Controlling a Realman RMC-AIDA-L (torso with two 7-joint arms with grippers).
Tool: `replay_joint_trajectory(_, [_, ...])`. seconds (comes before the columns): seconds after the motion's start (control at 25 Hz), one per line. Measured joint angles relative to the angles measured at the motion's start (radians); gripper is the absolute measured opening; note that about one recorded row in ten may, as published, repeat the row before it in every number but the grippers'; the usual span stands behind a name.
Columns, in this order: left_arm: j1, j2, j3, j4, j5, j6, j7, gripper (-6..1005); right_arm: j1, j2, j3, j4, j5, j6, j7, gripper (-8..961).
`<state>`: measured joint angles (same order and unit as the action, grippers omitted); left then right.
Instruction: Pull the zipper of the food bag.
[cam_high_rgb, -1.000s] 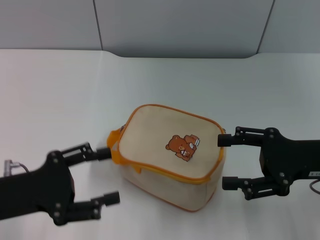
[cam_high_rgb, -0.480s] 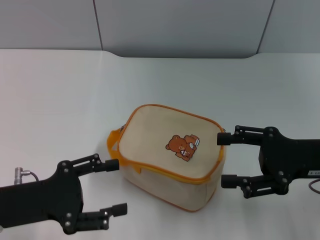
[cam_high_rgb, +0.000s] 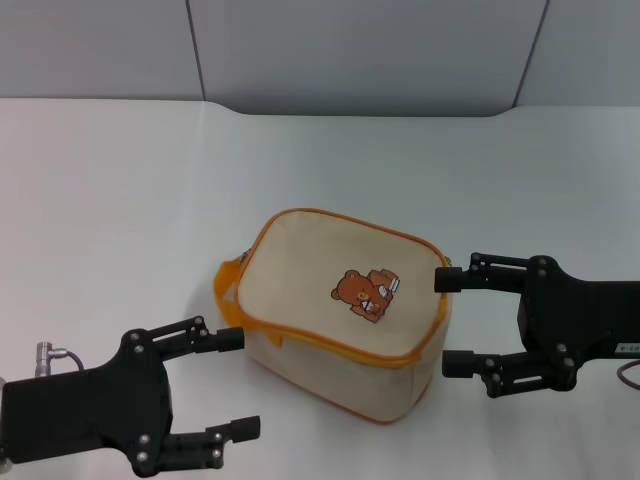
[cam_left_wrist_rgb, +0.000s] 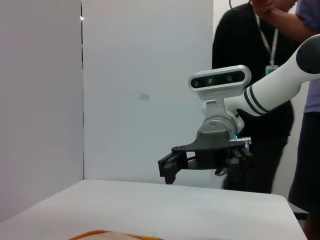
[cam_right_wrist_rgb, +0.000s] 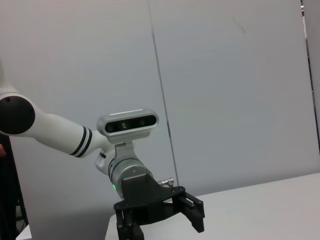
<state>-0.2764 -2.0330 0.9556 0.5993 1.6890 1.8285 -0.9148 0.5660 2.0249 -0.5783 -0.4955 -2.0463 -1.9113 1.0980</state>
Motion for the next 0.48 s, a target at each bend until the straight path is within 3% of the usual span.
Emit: replay_joint_trajectory(0.48, [0.010,-0.019,-0.021,-0.003,0.000,-0.018,0.044,798,-0.011,0.002,0.004,-0.002,0.005,0.030,-0.009,848])
